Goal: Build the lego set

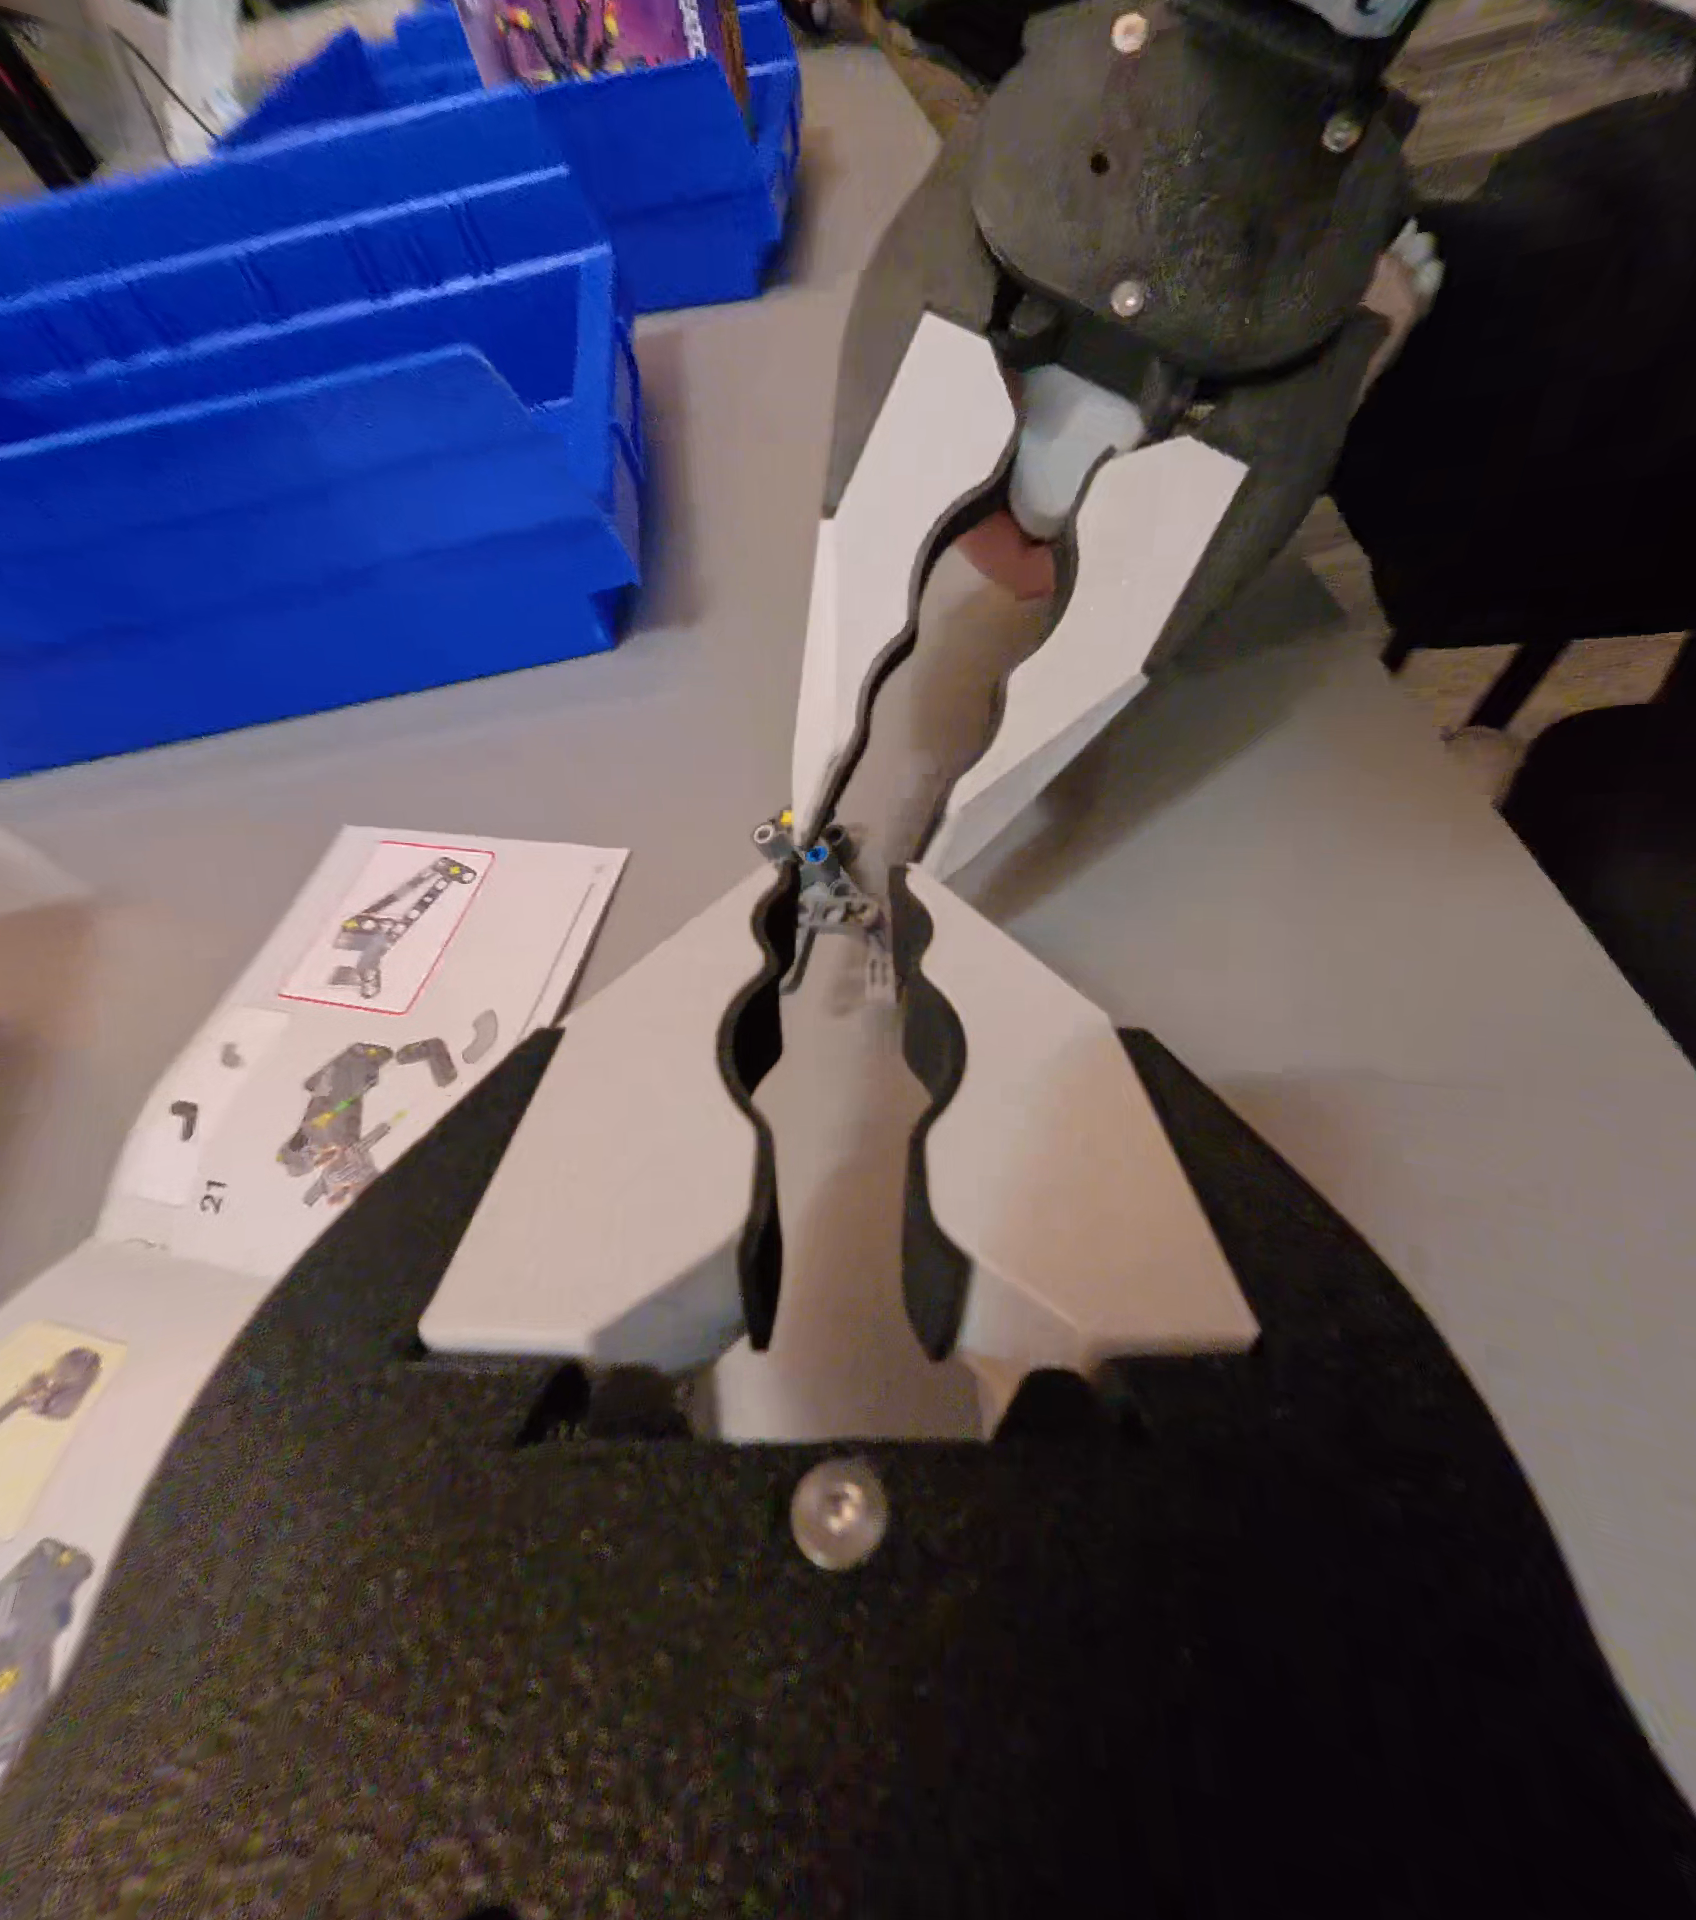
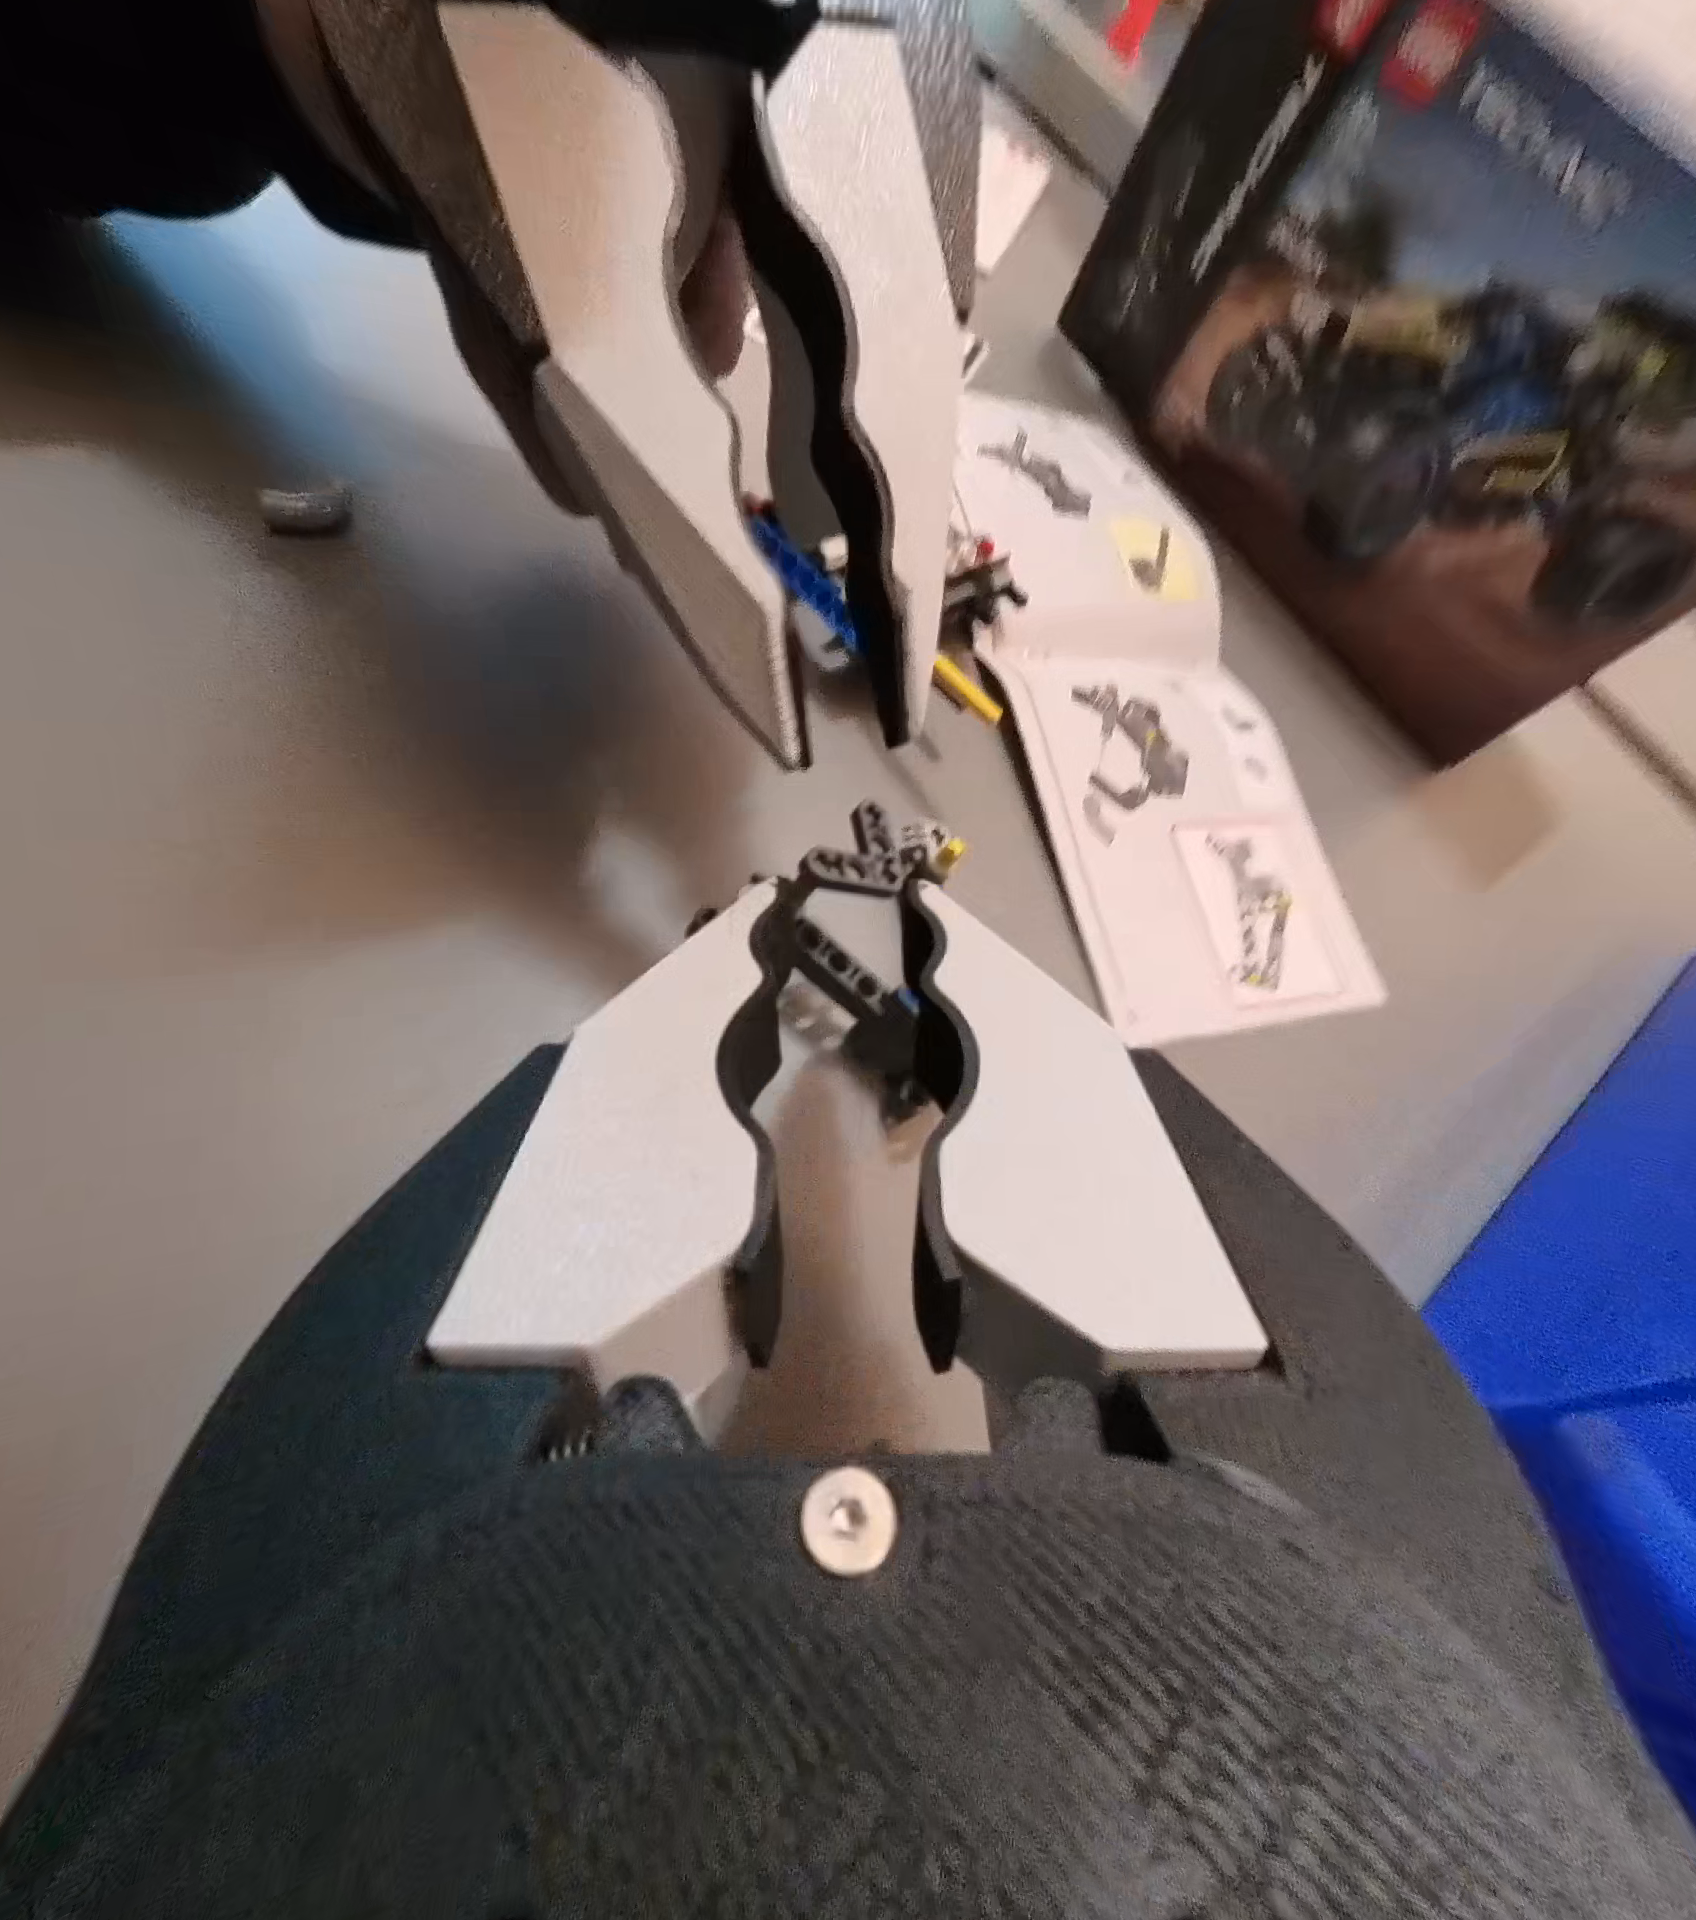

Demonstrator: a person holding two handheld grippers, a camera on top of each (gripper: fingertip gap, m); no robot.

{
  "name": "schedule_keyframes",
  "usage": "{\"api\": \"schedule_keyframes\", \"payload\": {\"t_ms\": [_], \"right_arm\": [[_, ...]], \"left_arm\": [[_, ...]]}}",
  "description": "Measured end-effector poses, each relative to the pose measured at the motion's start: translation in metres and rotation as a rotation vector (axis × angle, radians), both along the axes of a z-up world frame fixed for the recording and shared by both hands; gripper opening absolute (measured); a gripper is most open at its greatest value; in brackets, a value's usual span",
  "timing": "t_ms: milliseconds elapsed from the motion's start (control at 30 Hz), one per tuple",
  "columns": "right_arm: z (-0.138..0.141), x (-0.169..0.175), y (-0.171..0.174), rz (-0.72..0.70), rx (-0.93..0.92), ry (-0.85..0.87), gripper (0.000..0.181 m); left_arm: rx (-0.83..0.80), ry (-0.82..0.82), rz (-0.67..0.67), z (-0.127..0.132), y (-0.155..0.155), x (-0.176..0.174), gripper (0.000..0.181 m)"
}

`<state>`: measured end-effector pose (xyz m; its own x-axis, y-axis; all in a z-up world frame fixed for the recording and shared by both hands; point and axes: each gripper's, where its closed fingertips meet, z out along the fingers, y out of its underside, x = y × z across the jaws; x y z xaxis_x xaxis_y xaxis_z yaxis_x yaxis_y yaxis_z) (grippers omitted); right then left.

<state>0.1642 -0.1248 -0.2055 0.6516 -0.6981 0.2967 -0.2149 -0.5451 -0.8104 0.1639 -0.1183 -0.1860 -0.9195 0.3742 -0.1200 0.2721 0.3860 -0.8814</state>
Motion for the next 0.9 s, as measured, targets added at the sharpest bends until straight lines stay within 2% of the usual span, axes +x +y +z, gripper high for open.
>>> {"api": "schedule_keyframes", "payload": {"t_ms": [67,333,600,900], "right_arm": [[-0.004,-0.001,-0.003,-0.084,0.025,0.045,0.01],[-0.015,-0.006,0.003,-0.141,0.156,0.172,0.019],[-0.017,-0.003,0.005,-0.227,0.17,0.138,0.012],[-0.017,-0.003,0.005,-0.237,0.155,0.131,0.012]], "left_arm": [[0.011,0.002,-0.042,-0.001,0.001,0.001,0.004],[0.105,-0.179,-0.134,-0.011,-0.005,0.007,0.0],[0.347,-0.243,-0.291,-0.022,-0.006,-0.004,0.0],[0.481,-0.321,-0.318,-0.023,-0.003,-0.003,0.0]]}}
